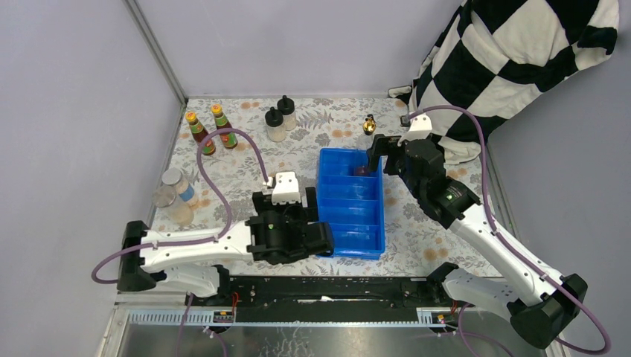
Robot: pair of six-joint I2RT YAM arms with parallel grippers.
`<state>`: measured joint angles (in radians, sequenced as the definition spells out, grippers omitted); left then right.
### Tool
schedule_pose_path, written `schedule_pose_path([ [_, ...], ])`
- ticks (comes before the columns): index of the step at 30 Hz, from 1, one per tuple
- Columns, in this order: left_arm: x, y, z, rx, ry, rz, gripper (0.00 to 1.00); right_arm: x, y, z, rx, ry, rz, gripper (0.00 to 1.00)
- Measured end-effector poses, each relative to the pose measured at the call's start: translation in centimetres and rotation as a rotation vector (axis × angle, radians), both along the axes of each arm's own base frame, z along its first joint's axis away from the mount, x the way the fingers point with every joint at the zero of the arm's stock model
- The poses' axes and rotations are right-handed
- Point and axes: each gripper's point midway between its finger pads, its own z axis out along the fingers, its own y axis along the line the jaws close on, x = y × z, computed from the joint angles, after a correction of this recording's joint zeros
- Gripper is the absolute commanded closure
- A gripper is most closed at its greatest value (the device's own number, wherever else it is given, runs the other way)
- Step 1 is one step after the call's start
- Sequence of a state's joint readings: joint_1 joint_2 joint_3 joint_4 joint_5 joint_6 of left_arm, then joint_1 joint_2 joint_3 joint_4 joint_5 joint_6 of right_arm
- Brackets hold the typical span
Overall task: Organize the condiment bottles
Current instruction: Pick up the bottle from the center of the board.
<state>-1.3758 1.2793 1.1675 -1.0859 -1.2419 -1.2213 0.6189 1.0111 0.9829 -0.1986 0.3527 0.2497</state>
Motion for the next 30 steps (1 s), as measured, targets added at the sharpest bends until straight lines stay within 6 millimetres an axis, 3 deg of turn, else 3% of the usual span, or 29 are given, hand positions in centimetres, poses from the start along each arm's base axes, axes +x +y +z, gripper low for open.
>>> schedule_pose_path([
  [13, -1.8, 2.4, -5.5, 0.023, 0.025, 0.118, 0.01, -0.4, 0.0, -0.4, 0.010, 0.008, 0.009, 0.00],
  [30, -1.2, 1.6, -8.2, -0.007, 0.012, 0.148, 0.01, -0.6, 0.3, -0.5, 0.016, 0.013, 0.028, 0.00],
])
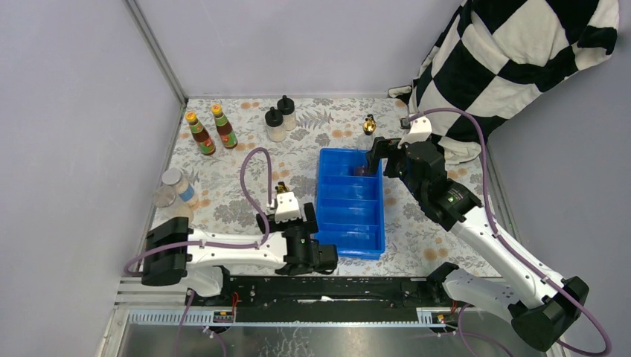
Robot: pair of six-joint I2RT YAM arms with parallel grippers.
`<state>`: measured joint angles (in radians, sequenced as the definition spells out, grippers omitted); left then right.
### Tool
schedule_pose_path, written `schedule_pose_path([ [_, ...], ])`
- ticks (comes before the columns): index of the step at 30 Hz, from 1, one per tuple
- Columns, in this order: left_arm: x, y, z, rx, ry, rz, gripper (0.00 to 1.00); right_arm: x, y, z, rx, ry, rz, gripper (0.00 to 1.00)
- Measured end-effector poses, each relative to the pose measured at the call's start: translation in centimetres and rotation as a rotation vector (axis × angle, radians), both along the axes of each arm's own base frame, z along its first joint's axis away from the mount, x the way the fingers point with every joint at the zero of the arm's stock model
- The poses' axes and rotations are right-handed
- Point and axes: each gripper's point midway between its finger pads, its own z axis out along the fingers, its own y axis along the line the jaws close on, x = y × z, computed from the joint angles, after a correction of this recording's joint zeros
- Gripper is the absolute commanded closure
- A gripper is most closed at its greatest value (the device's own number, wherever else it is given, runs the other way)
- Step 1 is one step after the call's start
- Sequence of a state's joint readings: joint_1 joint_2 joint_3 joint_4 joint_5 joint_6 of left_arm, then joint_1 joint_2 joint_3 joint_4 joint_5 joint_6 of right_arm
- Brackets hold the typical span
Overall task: Organize the condiment bottles
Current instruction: Pick up the bottle from the center of the board.
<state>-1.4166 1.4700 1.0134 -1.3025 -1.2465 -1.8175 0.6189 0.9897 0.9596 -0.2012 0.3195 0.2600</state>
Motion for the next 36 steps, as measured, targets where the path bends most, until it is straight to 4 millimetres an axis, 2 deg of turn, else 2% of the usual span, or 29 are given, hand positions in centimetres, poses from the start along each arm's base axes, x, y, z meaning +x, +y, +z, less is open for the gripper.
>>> schedule_pose_path([
  [6, 0.8, -0.4, -1.8, 0.041, 0.009, 0.022, 0.01, 0.0, 0.0, 0.0, 0.001, -0.001, 0.000, 0.00],
  [11, 1.6, 0.3, -2.6, 0.048, 0.005, 0.056, 0.04, 0.0, 0.0, 0.0, 0.001, -0.001, 0.000, 0.00],
  [16, 2.4, 1.6, -3.4, 0.056, 0.010, 0.080, 0.20, 0.0, 0.1, 0.0, 0.002, 0.001, 0.006, 0.00],
  [20, 3.1, 1.9, -3.8, 0.040, 0.011, 0.075, 0.28, 0.0, 0.2, -0.2, -0.001, 0.007, 0.011, 0.00],
  [27, 4.0, 1.0, -4.4, 0.042, 0.025, 0.039, 0.38, 0.2, 0.5, -0.8, -0.010, 0.023, 0.017, 0.00],
  [31, 4.5, 0.7, -4.5, 0.063, 0.014, 0.035, 0.49, 0.3, 0.6, -1.1, -0.015, 0.030, 0.017, 0.01],
  [36, 4.8, 0.5, -4.4, 0.065, 0.008, 0.036, 0.54, 0.4, 0.6, -1.4, -0.019, 0.037, 0.017, 0.00],
])
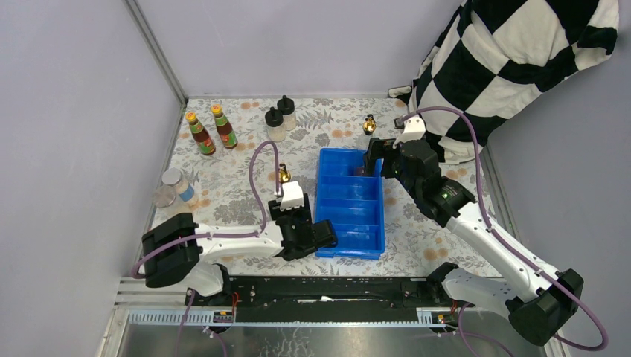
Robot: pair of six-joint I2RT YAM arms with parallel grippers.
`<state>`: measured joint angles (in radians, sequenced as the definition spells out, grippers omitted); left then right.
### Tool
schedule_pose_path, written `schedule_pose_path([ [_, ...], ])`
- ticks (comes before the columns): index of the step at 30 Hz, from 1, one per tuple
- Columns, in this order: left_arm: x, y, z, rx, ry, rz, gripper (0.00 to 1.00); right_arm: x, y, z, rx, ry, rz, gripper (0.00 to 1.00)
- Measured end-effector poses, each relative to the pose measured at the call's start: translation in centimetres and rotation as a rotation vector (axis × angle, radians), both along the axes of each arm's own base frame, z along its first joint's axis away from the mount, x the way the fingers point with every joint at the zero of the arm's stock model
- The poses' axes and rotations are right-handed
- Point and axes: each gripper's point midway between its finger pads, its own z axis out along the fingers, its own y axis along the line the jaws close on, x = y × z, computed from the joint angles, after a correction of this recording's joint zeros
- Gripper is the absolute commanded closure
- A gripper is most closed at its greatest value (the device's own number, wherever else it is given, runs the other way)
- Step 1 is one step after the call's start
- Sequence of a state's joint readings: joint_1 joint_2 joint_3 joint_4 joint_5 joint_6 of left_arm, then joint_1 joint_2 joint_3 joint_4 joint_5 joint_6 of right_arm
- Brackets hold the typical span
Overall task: Organize the condiment bottles
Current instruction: Pick up the bottle from the center of the board, then place the bottle in the storage box.
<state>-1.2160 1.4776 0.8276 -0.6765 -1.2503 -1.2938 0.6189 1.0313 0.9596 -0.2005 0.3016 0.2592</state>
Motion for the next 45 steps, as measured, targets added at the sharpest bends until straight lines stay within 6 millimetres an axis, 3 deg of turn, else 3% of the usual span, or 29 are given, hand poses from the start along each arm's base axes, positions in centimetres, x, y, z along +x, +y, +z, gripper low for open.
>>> schedule_pose_path([
  [5, 0.0, -0.4, 0.2, 0.014, 0.014, -0.024, 0.66, 0.0, 0.0, 0.0, -0.002, 0.000, -0.001, 0.01],
  [9, -0.1, -0.7, 0.7, 0.035, 0.036, -0.064, 0.66, 0.0, -0.1, 0.0, -0.005, -0.003, -0.002, 0.01],
  [17, 0.7, -1.9, 4.6, -0.011, -0.042, -0.135, 0.68, 0.0, -0.5, 0.4, -0.008, -0.016, -0.018, 0.01],
  [22, 1.2, -1.9, 4.4, 0.025, -0.074, -0.171, 0.69, 0.1, -0.7, 0.5, -0.010, -0.019, -0.029, 0.02],
  [26, 2.5, -1.9, 5.0, 0.047, -0.086, -0.183, 0.70, 0.1, -1.2, 0.7, -0.015, -0.028, -0.051, 0.02],
  [34, 5.8, -3.2, 9.3, 0.013, -0.143, -0.218, 0.70, -0.7, -3.0, 1.6, -0.034, -0.039, -0.108, 0.02],
  [40, 8.6, -5.2, 12.6, -0.016, -0.187, -0.243, 0.70, -1.2, -3.9, 3.4, -0.024, -0.067, -0.136, 0.02],
  [45, 10.6, -7.8, 13.5, -0.031, -0.191, -0.299, 0.70, -1.4, -4.4, 4.0, -0.025, -0.074, -0.152, 0.02],
])
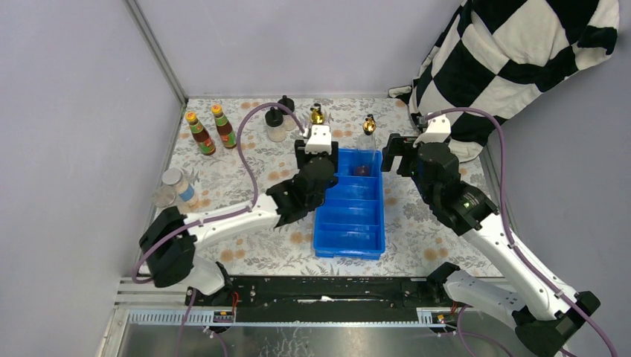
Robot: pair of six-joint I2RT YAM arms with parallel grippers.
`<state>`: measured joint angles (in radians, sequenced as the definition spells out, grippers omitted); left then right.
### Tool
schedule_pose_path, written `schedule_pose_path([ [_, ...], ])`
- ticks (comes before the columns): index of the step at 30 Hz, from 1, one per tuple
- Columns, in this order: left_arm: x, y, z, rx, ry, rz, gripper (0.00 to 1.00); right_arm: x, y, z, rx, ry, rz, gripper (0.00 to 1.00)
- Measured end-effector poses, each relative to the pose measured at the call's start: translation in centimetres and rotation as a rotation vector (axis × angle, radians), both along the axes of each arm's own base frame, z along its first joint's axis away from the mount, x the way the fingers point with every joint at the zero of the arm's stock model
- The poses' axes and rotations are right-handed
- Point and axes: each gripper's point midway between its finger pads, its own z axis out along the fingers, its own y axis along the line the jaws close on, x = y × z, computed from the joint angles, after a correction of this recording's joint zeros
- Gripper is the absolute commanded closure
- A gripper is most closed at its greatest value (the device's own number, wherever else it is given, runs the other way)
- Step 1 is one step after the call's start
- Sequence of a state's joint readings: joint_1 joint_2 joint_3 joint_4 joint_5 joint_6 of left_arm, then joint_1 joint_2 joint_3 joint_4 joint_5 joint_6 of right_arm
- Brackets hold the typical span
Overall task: Organize the condiment bottles
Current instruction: Place the bottle in the storage box.
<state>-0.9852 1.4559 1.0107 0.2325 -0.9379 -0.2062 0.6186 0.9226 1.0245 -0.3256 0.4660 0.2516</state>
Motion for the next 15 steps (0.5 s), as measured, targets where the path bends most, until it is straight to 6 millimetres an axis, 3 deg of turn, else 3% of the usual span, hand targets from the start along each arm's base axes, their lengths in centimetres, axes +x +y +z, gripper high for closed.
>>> schedule_pose_path([
  [7, 2.5, -2.6, -1.4, 0.009, 0.030, -0.050, 0.70, -0.2, -0.6, 0.7, -0.001, 0.011, -0.030, 0.02],
  [15, 4.5, -3.9, -4.0, 0.025, 0.074, -0.082, 0.70, -0.5, -1.2, 0.7, -0.017, 0.021, -0.051, 0.02],
])
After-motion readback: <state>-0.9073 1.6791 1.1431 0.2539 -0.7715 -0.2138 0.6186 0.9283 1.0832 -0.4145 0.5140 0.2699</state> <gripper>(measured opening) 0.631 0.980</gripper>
